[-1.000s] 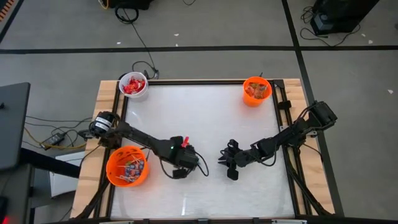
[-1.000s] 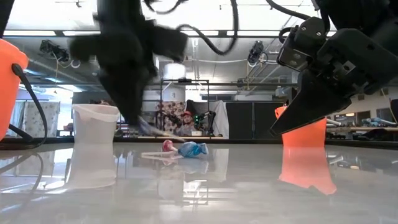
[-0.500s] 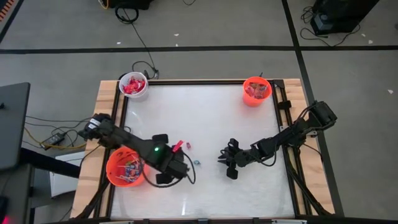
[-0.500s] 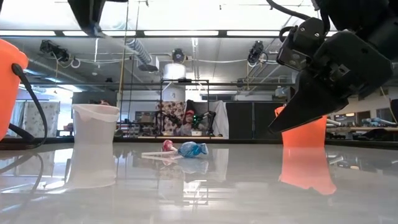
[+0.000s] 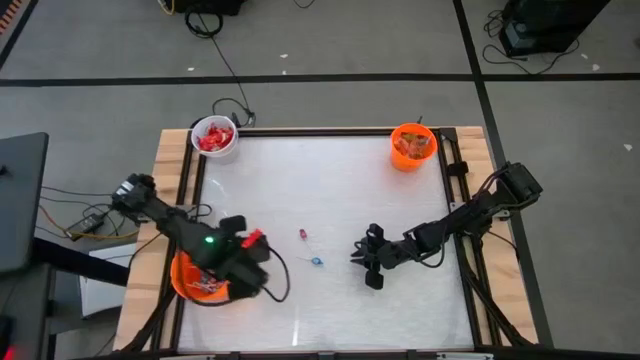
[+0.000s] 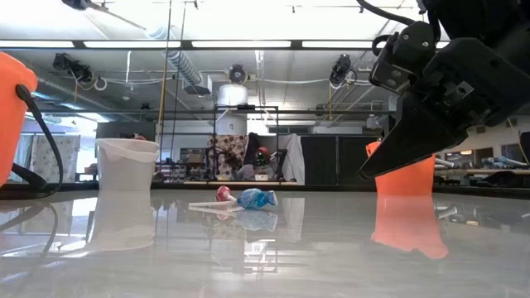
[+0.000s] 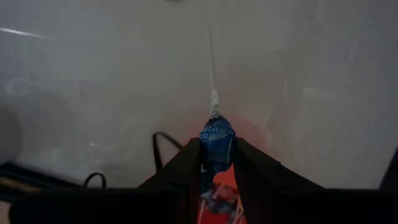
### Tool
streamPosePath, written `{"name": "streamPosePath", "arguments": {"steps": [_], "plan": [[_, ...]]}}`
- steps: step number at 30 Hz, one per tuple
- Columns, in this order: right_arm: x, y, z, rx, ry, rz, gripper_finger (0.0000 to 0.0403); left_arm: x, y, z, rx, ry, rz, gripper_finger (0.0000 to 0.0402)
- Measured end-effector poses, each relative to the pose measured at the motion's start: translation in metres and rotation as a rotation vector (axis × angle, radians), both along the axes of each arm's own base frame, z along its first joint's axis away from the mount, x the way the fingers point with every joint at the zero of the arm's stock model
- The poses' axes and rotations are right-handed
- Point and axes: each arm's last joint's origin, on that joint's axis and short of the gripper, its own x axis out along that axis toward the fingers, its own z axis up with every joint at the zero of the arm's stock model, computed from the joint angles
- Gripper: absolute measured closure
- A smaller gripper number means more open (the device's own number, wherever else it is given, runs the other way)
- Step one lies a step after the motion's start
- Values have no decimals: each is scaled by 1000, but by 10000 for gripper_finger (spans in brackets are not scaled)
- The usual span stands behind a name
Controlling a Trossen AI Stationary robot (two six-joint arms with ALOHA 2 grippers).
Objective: Sort candy by brand, put in halloween buckets
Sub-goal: Put the top blue lollipop into the bottom orange bucket
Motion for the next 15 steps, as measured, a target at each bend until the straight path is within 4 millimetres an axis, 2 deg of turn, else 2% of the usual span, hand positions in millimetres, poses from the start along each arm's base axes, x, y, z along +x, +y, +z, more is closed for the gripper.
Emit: {"name": "streamPosePath", "arguments": {"steps": [4,8,12,15], "plan": [[0,1,0,9,2,12,320,-27,0,11,3,-90,50,312],[0,1,0,12,3,15,320,-59,4,13,-36,-131,143,312],[0,1,0,15,3,14,320,-89,9,-3,-38,-130,221,312],[0,1,0,16,2,13,320,-106,15,-22,-41,-94,298,312]]}}
